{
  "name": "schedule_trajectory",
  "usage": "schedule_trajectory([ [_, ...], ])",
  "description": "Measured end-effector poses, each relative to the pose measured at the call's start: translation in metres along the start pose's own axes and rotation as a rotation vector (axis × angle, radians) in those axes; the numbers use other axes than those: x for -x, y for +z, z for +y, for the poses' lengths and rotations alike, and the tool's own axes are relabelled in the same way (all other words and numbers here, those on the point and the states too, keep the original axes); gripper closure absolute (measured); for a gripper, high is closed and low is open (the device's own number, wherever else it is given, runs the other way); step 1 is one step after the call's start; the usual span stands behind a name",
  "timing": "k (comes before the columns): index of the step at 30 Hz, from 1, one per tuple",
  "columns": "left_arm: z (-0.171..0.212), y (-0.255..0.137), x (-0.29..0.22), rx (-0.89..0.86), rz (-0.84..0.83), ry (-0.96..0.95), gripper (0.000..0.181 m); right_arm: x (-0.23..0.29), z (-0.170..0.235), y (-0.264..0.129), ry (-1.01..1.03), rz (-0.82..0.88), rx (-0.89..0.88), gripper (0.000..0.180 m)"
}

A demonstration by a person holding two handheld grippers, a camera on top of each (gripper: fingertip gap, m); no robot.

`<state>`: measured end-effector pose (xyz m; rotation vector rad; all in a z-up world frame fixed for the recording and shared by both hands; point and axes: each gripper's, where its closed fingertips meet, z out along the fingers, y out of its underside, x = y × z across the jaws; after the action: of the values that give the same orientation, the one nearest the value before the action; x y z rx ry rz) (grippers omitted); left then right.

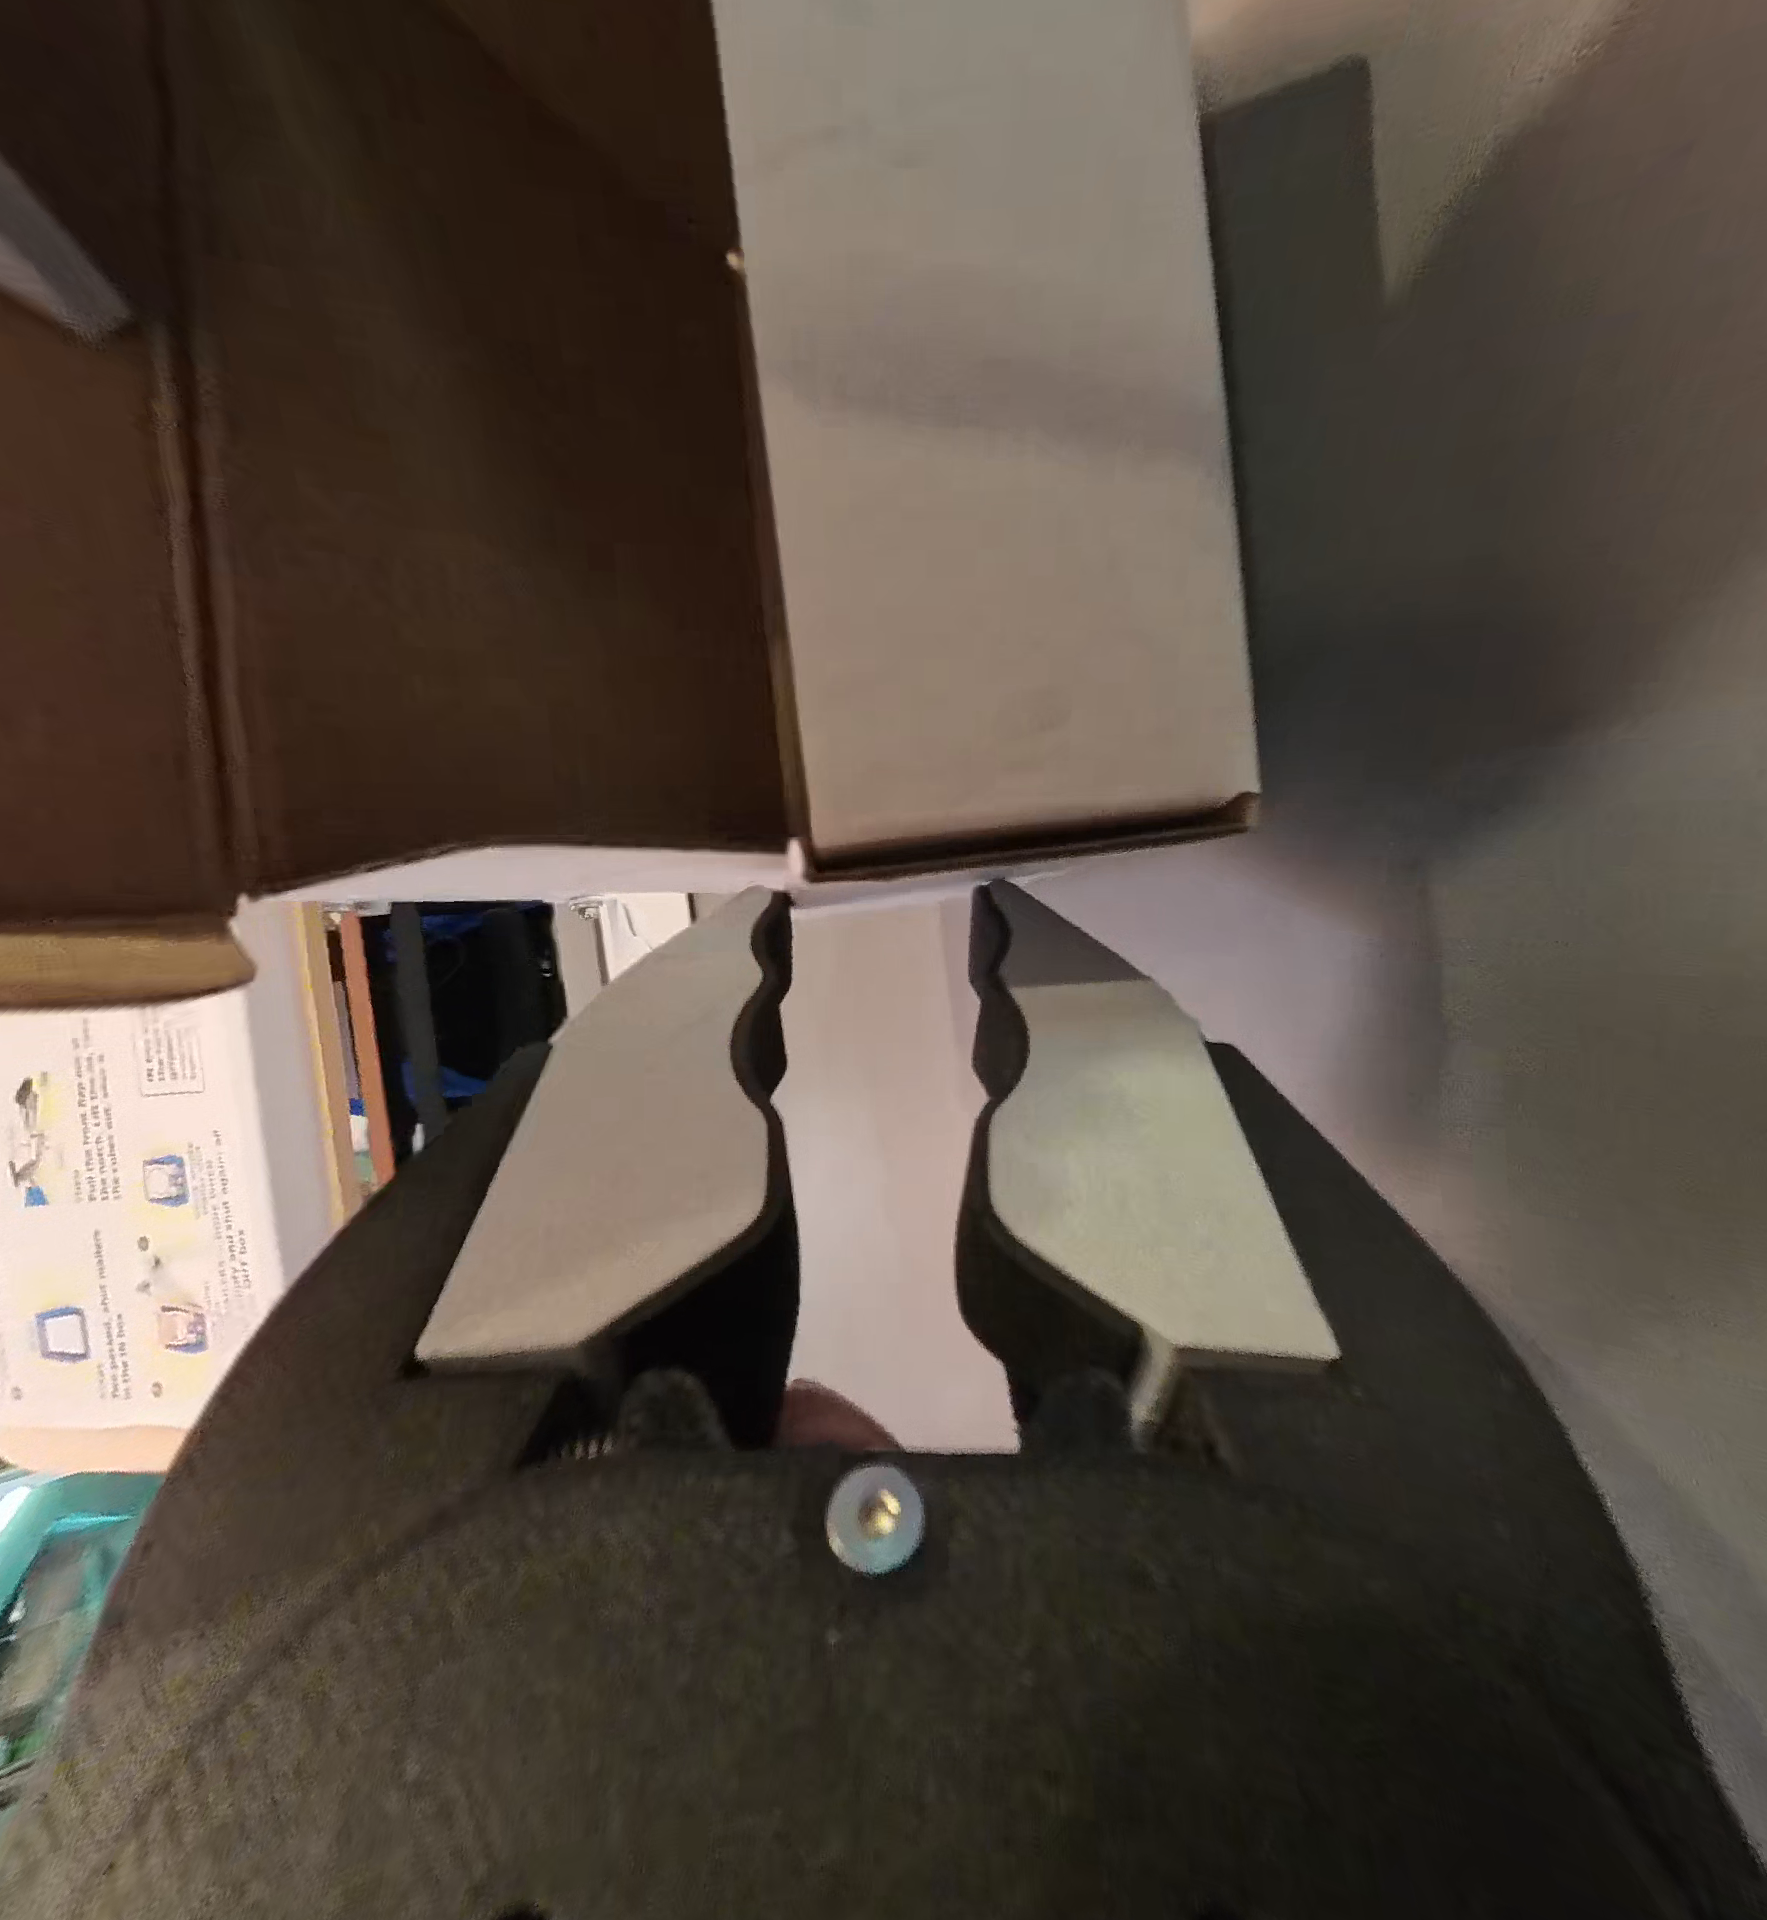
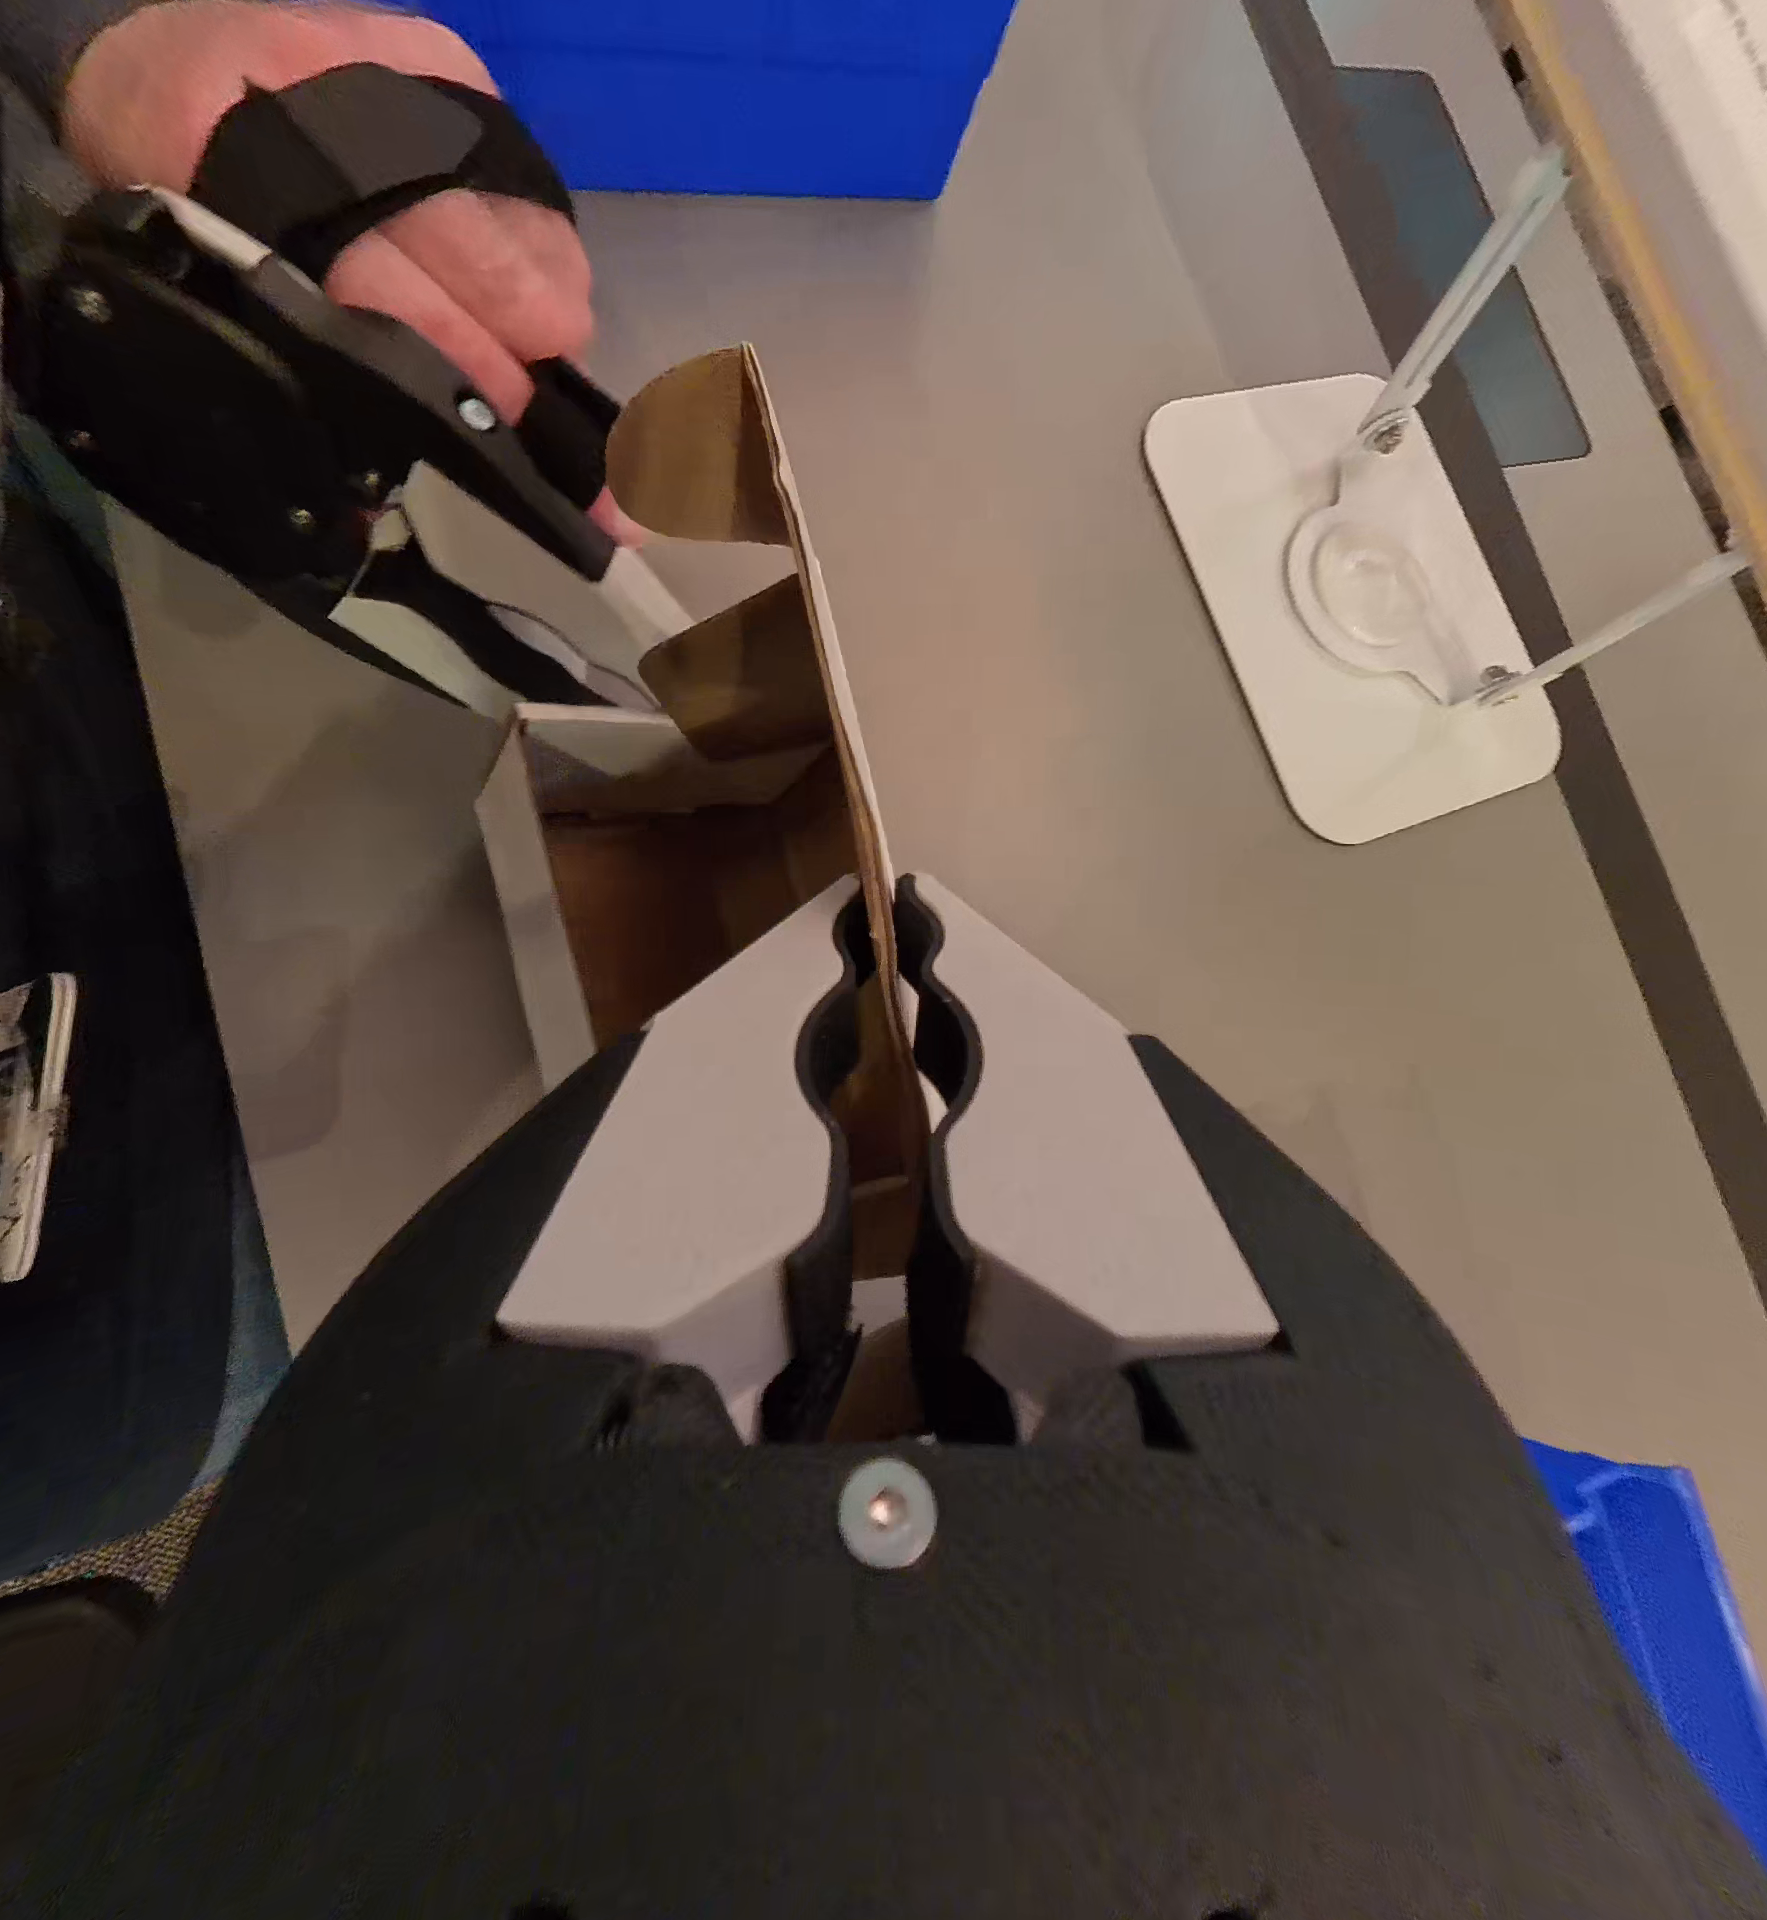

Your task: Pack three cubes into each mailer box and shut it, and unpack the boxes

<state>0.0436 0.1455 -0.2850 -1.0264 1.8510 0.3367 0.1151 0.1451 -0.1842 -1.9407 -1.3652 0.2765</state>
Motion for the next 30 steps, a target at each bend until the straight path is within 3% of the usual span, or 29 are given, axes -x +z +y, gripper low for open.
schedule_trajectory([
  [6,-0.002,-0.003,-0.011,0.000,0.025,0.107,0.153,-0.042,-0.007,0.008,-0.043,0.112,0.083,0.179],
  [12,-0.002,-0.004,-0.016,0.034,0.031,0.167,0.153,-0.084,0.025,0.045,-0.050,0.190,0.239,0.179],
  [21,-0.004,-0.007,-0.019,0.073,0.040,0.186,0.153,-0.085,0.085,0.106,-0.007,0.051,0.448,0.176],
  [26,-0.003,-0.008,-0.019,0.086,0.056,0.176,0.152,-0.081,0.097,0.116,0.028,0.010,0.472,0.167],
  [30,-0.003,-0.009,-0.019,0.104,0.070,0.161,0.154,-0.083,0.083,0.111,0.018,0.052,0.442,0.153],
])
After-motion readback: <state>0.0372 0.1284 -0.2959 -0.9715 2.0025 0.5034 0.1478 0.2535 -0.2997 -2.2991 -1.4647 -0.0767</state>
